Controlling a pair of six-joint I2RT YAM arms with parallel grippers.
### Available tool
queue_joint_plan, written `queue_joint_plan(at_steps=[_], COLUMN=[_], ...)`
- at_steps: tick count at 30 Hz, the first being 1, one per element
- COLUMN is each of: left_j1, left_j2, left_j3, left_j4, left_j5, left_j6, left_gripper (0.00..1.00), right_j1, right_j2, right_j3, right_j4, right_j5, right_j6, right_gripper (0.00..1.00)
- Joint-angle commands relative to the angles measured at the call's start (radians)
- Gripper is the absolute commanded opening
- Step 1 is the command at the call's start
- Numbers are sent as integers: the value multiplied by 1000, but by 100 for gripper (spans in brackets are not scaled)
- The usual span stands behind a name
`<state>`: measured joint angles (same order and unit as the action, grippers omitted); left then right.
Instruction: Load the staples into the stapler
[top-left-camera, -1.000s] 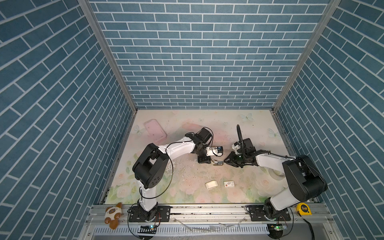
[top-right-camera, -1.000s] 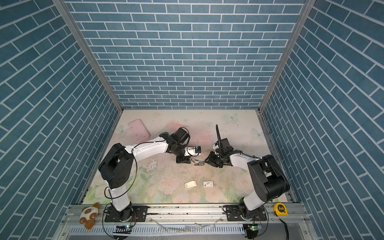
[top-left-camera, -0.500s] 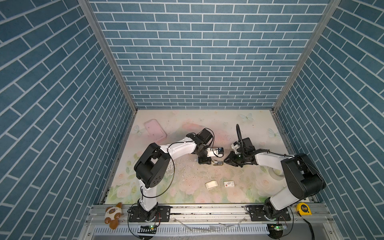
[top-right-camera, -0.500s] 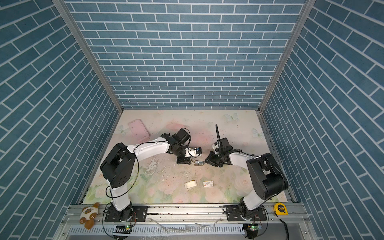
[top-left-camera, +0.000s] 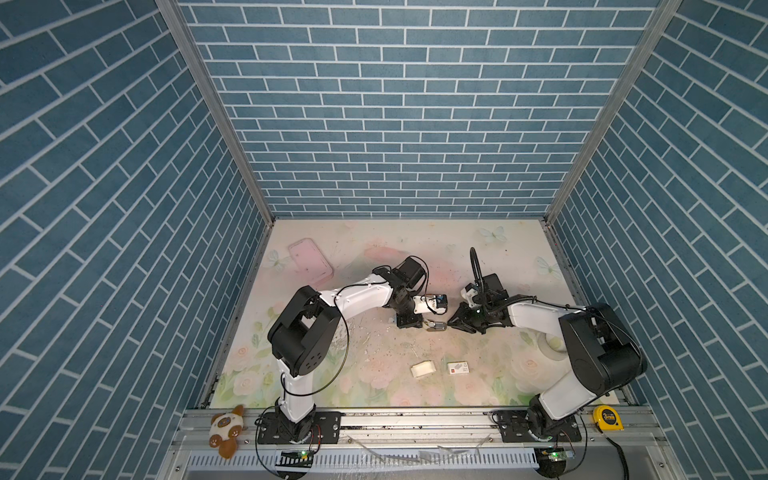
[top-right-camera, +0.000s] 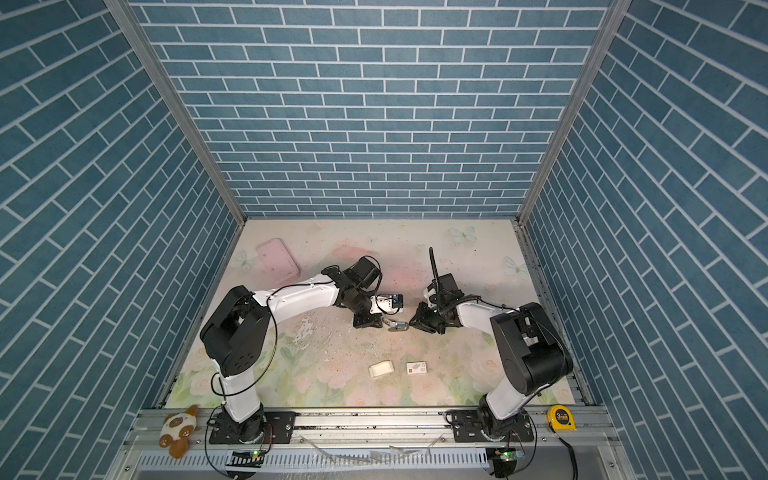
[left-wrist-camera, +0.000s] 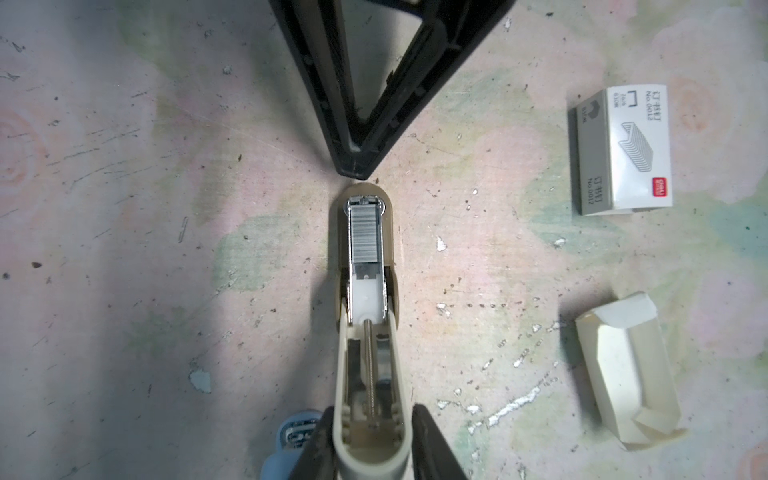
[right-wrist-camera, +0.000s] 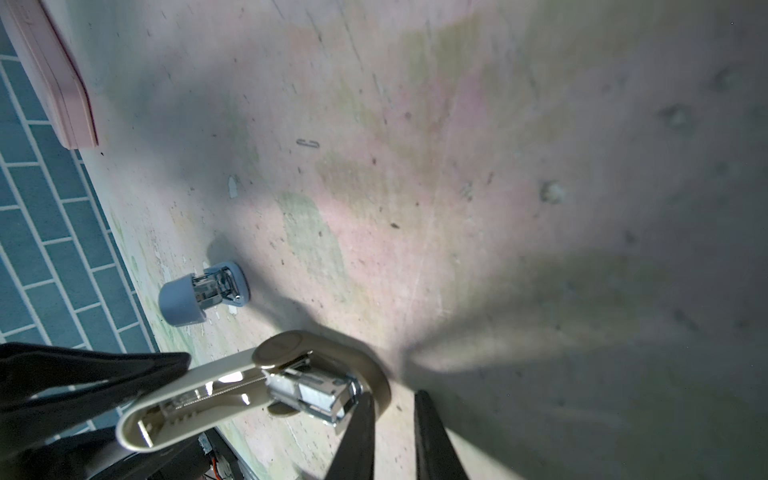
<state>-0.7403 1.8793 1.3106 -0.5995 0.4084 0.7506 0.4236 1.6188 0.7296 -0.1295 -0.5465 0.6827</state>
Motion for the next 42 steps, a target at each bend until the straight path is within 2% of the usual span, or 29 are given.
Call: queue_joint_plan(at_steps=[1,6,18,28,42], left_j1=[-7,-7,-17,-48,-62], left_j2=[-26,-25,-16,32,70], left_j3=[13,21,36,70,97], left_j4=[-8,-18,-31,-50,-65], left_j5=[11,18,19,-24,-28], left_j6=[-1,3,1,-2,-16], left_gripper=[30,26,23,19,17], right_j1=[-5,-5,-3,3,3], right_j2=[20,39,50,65,58], right_j3=[28,34,38,33,33], right_j4=[-25,-36,-62,-51,-55], right_j5=[-26,-30,-43,-53,-35], right_j6=[-31,-36,-60,-64,-67], right_gripper=[19,17,12,3,2])
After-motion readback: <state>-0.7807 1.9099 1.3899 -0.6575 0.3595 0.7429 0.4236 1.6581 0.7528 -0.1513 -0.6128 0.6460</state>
